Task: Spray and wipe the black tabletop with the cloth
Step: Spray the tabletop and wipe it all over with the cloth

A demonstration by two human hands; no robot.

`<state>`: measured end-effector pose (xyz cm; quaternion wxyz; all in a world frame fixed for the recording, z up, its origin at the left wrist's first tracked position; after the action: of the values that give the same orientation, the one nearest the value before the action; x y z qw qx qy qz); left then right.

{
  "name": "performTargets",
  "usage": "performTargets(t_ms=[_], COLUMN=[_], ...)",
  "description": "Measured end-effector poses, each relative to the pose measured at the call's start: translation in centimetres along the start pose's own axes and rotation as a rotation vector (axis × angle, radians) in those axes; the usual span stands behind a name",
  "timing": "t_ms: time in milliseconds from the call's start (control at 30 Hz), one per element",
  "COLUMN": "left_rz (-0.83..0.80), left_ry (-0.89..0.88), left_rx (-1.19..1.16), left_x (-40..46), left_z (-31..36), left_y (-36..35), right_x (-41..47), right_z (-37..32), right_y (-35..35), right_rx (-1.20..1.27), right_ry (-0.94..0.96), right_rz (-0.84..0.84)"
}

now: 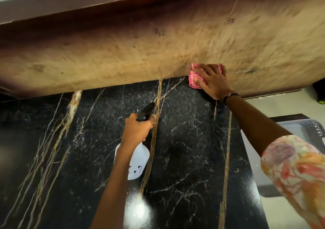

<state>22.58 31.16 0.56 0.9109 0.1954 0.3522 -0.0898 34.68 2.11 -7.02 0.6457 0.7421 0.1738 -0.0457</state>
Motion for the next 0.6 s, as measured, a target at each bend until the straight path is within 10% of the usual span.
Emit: performTargets(t_ms=[600], left_rz=[0.113], left_ry=[0.017], left_rx=[-0.124], left_x=[-0.4], left_z=[-4.0], left_y=[10.3], right_x=[3.1], right_z=[-11.7], right_y=[-1.4], right_rx=[-0.039], right_ry=[-0.042], right_rz=[0.029])
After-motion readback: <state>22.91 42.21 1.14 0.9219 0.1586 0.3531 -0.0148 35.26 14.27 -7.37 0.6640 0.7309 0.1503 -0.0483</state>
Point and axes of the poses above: each hand's wrist, its own x-axis towards the middle knuckle, its own y-axis out of the back of the hand, z = x × y, the point moved 5 cm from there along x, towards the middle knuckle, and after that the axes turned 13 degrees about -z, right-handed, at the moved point
